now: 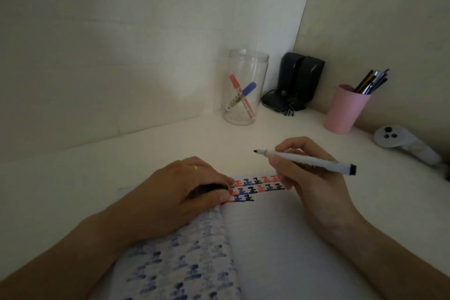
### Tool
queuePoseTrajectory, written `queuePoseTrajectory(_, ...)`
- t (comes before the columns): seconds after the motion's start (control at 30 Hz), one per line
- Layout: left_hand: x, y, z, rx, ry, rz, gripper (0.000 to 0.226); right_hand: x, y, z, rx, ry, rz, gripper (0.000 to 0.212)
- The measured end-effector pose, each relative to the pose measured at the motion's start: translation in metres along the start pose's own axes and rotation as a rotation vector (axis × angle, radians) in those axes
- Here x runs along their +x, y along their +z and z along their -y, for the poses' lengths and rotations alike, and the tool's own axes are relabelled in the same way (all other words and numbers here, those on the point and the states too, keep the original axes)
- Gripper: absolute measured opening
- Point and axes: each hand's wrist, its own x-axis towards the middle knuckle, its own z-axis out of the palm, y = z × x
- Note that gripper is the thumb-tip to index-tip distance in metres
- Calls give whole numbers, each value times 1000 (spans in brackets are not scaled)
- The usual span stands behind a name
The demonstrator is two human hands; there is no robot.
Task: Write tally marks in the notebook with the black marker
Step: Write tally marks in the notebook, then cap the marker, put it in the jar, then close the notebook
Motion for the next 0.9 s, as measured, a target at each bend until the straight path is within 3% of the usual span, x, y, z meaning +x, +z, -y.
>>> queuePoseTrajectory(0.07,-3,2,-2,-7,-6,-50,29,2,2,-3,82,128,-8,27)
queuePoseTrajectory(0.17,-7,-2,-3,-147,-102,-259,31,7,-1,0,235,262,-9,34)
queuePoseTrajectory(0.27,-9,-9,-1,-332,-161,-467,36,9,-4,1,303,288,-36,25)
queuePoseTrajectory(0.33,-8,-10,-2,-246,-206,-527,40,7,-6,0,310,268,-71,18)
queuePoseTrajectory(0.43,-7,-11,-8,-258,-239,-544,14,4,-7,3,359,262,-70,22)
queuePoseTrajectory(0.53,-7,-11,-6,-309,-230,-527,26,4,-9,4,371,293,-89,32)
queuePoseTrajectory(0.7,-9,-14,-8,-276,-148,-444,35,4,-10,4,413,281,-61,23)
queuePoseTrajectory(0.9,-8,-14,-14,-499,-224,-501,25,-2,-7,7,306,174,63,37)
